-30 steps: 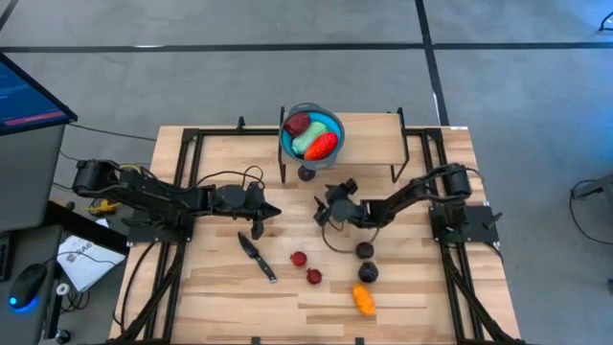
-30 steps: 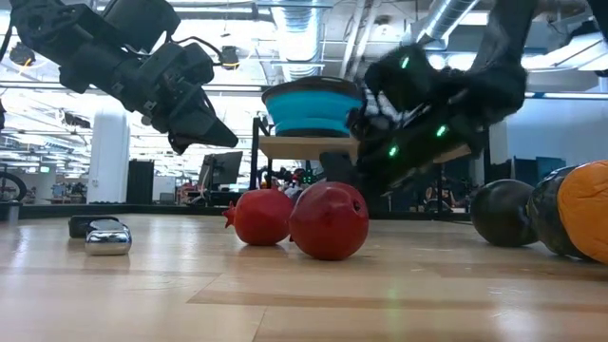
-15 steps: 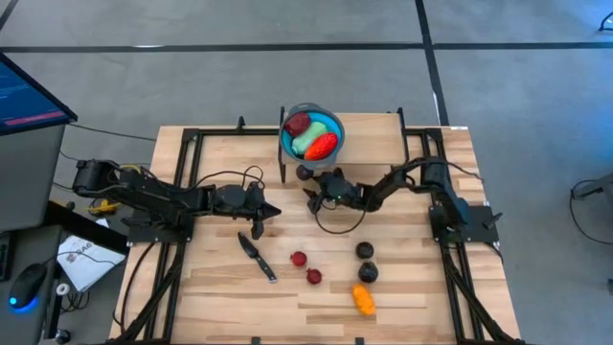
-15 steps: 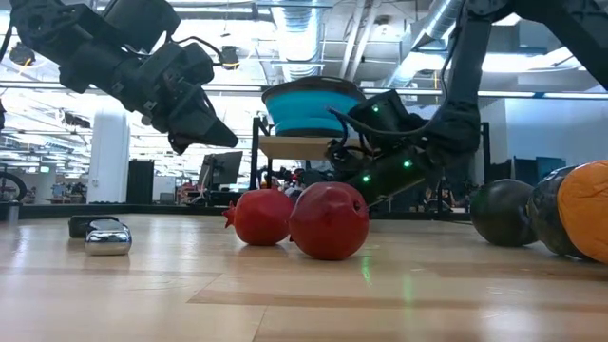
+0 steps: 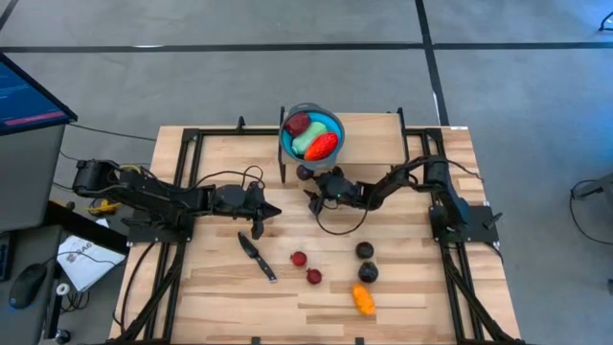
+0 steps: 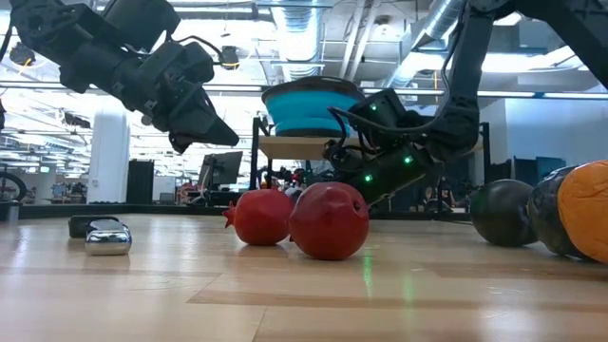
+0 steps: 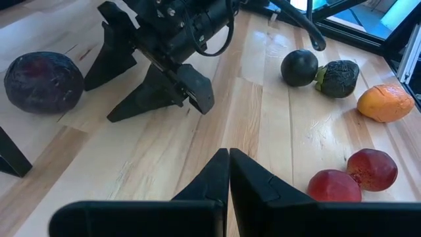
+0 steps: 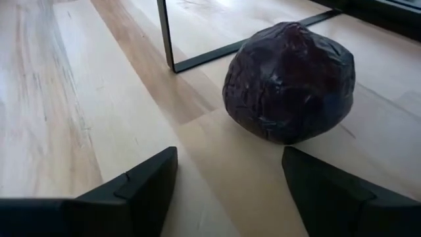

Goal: Pick & Place Fruit
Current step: Put the top black plum into the blue strainer bowl on the shelf

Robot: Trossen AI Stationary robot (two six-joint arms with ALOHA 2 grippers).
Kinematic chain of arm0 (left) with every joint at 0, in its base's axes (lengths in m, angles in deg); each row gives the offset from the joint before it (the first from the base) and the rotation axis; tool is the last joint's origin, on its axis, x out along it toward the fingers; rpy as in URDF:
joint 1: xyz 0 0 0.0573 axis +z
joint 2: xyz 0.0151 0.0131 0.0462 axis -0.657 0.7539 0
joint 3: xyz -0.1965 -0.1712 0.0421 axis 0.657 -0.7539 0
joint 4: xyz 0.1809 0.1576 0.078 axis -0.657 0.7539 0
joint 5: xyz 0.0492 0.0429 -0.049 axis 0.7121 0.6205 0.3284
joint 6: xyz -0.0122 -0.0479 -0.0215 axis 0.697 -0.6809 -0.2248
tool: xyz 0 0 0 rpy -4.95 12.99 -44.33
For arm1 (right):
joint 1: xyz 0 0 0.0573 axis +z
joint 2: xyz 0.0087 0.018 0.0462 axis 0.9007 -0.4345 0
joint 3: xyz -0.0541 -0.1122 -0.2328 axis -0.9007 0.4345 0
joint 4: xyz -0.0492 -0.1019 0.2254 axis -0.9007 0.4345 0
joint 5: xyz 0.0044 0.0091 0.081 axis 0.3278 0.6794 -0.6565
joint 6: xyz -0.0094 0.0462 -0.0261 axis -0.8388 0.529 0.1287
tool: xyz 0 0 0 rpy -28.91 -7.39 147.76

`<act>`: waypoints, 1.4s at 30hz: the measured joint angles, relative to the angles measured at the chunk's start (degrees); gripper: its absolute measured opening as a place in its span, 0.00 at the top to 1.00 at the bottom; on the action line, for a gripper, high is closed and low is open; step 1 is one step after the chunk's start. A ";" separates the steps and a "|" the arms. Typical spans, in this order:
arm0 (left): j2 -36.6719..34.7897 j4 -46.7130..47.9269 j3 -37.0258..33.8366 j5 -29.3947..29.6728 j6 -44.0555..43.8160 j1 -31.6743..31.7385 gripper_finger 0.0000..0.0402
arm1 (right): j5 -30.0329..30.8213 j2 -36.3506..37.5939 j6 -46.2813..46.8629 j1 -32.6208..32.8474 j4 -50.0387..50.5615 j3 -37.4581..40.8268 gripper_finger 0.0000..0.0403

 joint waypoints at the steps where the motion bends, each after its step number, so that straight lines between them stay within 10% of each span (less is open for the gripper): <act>1: 0.00 -0.06 0.00 0.00 0.00 0.00 0.98 | 0.18 0.00 0.20 0.01 0.02 0.00 0.32; 13: 0.00 -0.23 -0.02 0.00 -0.02 0.00 0.98 | 4.81 -0.23 1.89 -0.31 -0.10 0.07 0.08; 42: 0.00 -0.23 -0.04 -0.02 -0.01 0.00 0.98 | 17.75 -4.46 3.21 -0.89 -1.98 -5.62 0.12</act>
